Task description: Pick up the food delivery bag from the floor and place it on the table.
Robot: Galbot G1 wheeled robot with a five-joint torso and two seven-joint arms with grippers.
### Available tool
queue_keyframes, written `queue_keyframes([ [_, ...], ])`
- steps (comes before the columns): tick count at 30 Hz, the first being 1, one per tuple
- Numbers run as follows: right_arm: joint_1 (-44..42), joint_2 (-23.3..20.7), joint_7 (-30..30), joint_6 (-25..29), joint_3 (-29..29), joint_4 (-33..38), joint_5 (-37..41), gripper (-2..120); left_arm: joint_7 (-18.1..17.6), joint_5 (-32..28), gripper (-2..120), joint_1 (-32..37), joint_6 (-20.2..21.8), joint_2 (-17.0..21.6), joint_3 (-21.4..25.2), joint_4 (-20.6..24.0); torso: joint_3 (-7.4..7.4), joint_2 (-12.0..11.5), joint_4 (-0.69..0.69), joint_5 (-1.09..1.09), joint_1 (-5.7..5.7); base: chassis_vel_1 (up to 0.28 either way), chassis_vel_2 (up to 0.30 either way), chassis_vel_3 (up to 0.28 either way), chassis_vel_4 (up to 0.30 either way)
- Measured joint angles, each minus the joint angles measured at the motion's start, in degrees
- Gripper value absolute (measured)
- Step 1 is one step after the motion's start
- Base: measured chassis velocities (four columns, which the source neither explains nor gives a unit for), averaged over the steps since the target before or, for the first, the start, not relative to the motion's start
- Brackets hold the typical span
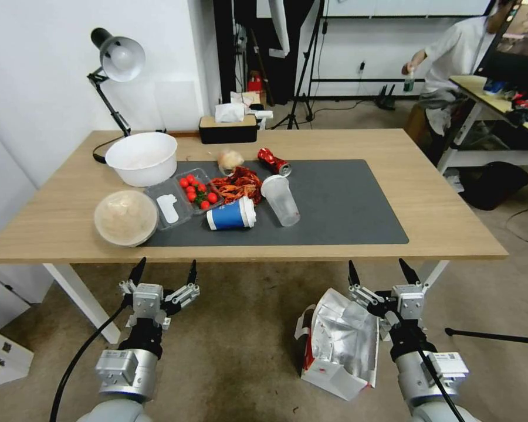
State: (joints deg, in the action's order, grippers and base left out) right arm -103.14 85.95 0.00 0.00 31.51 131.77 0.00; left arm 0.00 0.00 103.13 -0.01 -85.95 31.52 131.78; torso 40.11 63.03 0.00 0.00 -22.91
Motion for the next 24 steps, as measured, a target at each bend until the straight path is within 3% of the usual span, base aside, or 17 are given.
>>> queue_keyframes([
  [24,0.0,0.0,0.0,0.0,0.0,0.0,0.0,100,0.0,-0.1,100,0.0,0.0,0.0,0.0,0.0,0.0,0.0,0.0,0.0,0.0,0.0,0.0,0.0,0.0],
])
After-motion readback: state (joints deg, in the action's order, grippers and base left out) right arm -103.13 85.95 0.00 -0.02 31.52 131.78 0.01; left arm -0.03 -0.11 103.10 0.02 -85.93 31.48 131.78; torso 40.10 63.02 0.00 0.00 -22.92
